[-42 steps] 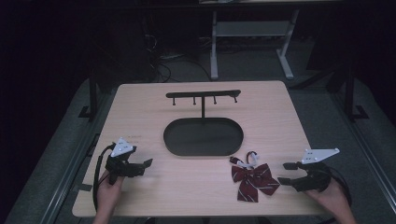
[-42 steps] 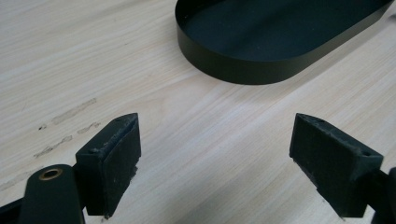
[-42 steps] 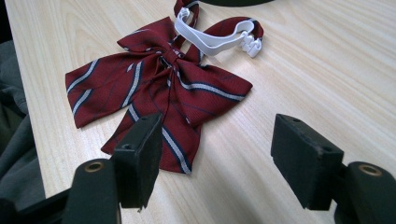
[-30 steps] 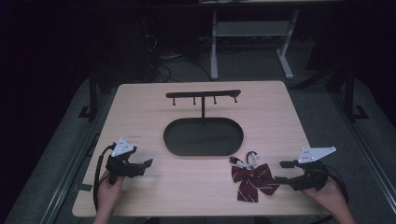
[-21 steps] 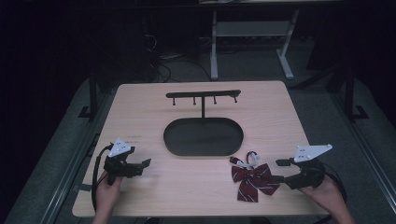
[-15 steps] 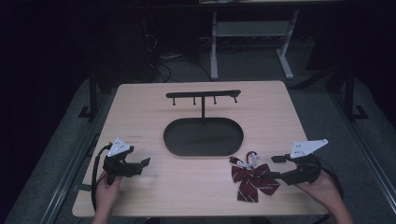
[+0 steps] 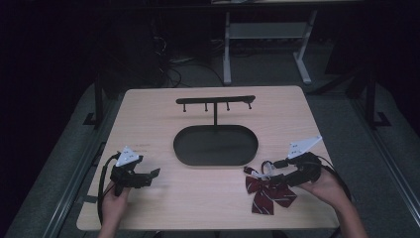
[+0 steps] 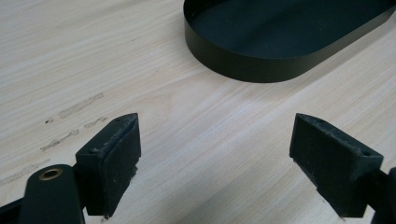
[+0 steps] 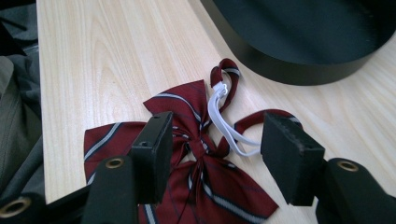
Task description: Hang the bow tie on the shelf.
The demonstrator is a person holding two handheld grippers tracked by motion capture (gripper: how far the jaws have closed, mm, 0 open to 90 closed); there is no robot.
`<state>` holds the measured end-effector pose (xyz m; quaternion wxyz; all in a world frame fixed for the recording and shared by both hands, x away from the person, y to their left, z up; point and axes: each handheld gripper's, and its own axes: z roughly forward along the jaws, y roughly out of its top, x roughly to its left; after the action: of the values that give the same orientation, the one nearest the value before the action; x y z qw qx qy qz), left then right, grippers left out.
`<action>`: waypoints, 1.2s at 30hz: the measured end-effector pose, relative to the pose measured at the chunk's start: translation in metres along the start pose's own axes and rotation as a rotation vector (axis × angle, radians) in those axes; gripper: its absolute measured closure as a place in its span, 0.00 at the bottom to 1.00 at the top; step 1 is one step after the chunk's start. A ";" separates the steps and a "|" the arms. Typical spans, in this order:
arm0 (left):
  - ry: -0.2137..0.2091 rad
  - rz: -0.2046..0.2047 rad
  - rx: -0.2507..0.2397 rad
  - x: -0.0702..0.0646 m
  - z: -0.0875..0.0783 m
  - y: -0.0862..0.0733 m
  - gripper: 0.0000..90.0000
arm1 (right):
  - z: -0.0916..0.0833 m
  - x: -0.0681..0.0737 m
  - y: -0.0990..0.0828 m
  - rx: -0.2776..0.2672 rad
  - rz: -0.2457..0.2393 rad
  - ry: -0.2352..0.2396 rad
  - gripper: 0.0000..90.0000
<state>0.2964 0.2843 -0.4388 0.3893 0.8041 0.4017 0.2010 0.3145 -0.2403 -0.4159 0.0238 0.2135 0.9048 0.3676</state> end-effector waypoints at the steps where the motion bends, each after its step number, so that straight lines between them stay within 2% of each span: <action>1: -0.004 -0.001 -0.002 0.000 0.000 0.000 0.18 | 0.002 0.000 0.001 0.005 -0.004 0.005 0.49; 6: -0.006 -0.007 -0.006 0.000 -0.001 0.000 0.18 | 0.012 -0.004 0.010 0.024 -0.036 0.034 0.53; 9: -0.006 -0.008 -0.007 -0.001 -0.002 0.000 0.18 | 0.017 -0.008 0.013 0.044 -0.028 0.046 0.55; 10: -0.004 0.002 -0.006 -0.001 -0.002 0.000 0.18 | 0.019 -0.010 0.013 0.047 -0.041 0.046 0.56; 15: -0.002 0.004 -0.004 -0.001 -0.001 0.000 0.18 | 0.026 -0.014 0.017 0.074 -0.043 0.054 0.58; 16: -0.002 0.003 -0.005 -0.001 -0.001 0.000 0.18 | 0.031 -0.016 0.020 0.087 -0.058 0.053 0.59; 19: -0.003 0.005 -0.004 -0.001 -0.001 0.000 0.18 | 0.035 -0.017 0.021 0.109 -0.064 0.058 0.60; 20: -0.003 0.007 -0.004 -0.001 -0.001 0.000 0.18 | 0.038 -0.018 0.022 0.134 -0.079 0.055 0.62; 26: -0.006 0.006 0.000 -0.002 -0.001 0.001 0.18 | 0.041 -0.017 0.022 0.148 -0.097 0.058 0.64; 36: -0.006 0.006 0.004 -0.002 0.000 0.001 0.18 | 0.044 -0.020 0.020 0.177 -0.101 0.053 0.68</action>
<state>0.2955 0.2827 -0.4380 0.3882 0.8068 0.3985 0.1990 0.3485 -0.2071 -0.4367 -0.0006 0.1589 0.9437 0.2903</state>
